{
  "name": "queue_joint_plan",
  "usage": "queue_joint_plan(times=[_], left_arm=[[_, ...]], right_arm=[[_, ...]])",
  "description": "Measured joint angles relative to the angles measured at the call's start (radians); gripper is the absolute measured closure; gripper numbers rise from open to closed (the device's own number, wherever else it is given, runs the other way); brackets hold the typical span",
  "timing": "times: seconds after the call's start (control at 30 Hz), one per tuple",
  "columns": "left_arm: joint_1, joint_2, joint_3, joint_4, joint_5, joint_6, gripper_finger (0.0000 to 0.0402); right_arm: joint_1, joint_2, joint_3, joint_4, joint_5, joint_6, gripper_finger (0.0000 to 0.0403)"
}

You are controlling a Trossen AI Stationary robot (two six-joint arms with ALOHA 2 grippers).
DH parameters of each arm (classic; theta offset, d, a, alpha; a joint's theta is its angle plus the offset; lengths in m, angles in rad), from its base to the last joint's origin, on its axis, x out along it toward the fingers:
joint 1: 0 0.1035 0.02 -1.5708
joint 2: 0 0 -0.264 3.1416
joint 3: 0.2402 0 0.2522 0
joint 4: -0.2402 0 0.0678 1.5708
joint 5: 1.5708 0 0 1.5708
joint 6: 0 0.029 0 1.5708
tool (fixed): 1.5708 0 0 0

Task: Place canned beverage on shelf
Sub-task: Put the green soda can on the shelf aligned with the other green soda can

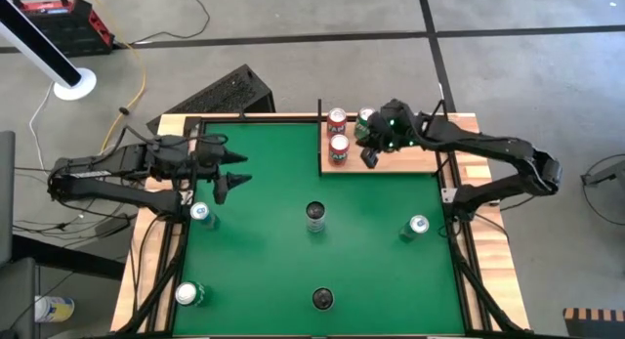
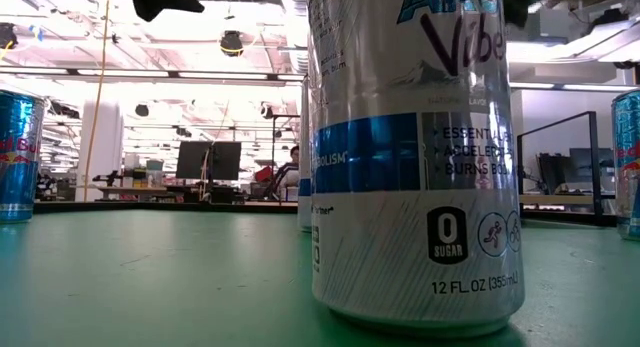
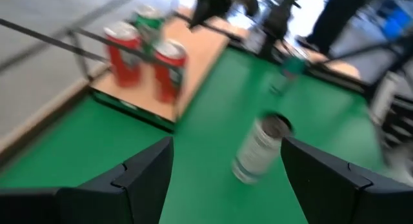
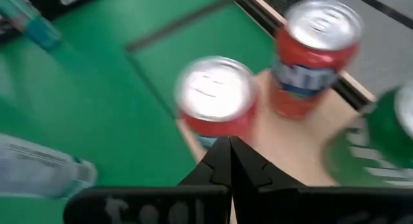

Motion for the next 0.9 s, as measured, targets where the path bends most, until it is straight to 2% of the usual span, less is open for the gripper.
queue_joint_plan(times=[0.17, 0.3, 0.4, 0.5, 0.67, 0.77, 0.9], left_arm=[[-0.008, 0.000, 0.000, -0.080, 0.174, 0.009, 0.0132], [-0.055, 0.001, 0.000, -0.107, 0.224, 0.002, 0.0132], [-0.135, 0.023, 0.000, -0.096, 0.254, -0.052, 0.0132], [-0.262, 0.069, 0.000, -0.069, 0.246, -0.160, 0.0132], [-0.516, 0.194, 0.044, -0.058, 0.107, -0.343, 0.0132], [-0.630, 0.271, 0.084, -0.068, 0.066, -0.518, 0.0132], [-0.751, 0.368, 0.146, -0.117, 0.065, -0.802, 0.0132]], right_arm=[[0.230, -0.001, 0.093, -0.058, 0.178, 0.158, 0.0385], [0.411, 0.005, 0.154, -0.073, 0.275, 0.273, 0.0385], [0.522, 0.006, 0.182, -0.076, 0.312, 0.305, 0.0383], [0.610, 0.005, 0.186, -0.082, 0.369, 0.309, 0.0382], [0.688, 0.006, 0.185, -0.117, 0.426, 0.309, 0.0382], [0.729, 0.006, 0.185, -0.145, 0.418, 0.287, 0.0381], [0.782, 0.006, 0.185, -0.161, 0.412, 0.212, 0.0381]])
